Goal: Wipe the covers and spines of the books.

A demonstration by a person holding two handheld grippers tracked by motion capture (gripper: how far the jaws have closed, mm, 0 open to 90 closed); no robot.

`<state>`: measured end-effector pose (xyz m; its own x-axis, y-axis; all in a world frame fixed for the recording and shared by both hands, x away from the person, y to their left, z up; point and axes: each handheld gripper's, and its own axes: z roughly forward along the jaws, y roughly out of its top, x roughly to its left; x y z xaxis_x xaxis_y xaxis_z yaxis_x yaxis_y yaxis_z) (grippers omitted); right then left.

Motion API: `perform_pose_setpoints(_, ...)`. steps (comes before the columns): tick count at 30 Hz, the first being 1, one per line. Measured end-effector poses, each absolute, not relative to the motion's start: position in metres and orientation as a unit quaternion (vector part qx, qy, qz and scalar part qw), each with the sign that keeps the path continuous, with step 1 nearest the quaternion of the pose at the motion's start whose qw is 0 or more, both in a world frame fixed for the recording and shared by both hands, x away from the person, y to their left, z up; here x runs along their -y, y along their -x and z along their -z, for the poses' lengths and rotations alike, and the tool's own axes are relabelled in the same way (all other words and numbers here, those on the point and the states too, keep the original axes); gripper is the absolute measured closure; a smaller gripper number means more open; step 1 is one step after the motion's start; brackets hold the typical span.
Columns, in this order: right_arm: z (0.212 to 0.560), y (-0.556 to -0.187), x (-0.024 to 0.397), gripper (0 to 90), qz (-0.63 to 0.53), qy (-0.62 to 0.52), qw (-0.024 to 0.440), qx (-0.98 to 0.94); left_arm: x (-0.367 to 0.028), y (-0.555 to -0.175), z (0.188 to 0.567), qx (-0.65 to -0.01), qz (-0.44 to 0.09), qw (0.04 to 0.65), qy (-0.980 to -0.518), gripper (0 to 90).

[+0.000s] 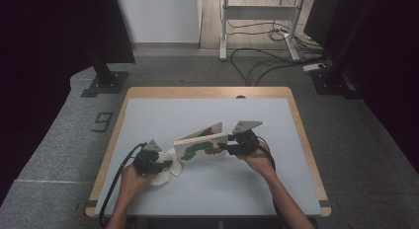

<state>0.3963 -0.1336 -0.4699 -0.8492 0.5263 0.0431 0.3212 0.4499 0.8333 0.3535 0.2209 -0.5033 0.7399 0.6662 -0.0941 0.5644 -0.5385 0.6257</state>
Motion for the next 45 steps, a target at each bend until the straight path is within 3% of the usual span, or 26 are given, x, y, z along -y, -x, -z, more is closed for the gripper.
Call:
perform_pose_setpoints(11,0.471,-0.395,0.134,55.7,-0.465,-0.251,0.110,-0.842,-0.222,-0.357,0.500,-0.341,-0.064,0.361,-0.866,71.6)
perform_pose_setpoints(22,0.471,-0.395,0.134,55.6,-0.464,-0.250,0.110,-0.843,-0.228,-0.349,0.462,-0.327,-0.081,0.395,-0.855,71.7)
perform_pose_setpoints(34,0.470,-0.395,0.134,55.5,-0.462,-0.250,0.110,-0.844,-0.226,-0.344,0.433,-0.314,-0.101,0.393,-0.858,71.6)
perform_pose_setpoints(45,0.470,-0.395,0.134,55.5,-0.462,-0.251,0.110,-0.843,-0.225,-0.346,0.438,-0.318,-0.101,0.388,-0.859,71.6)
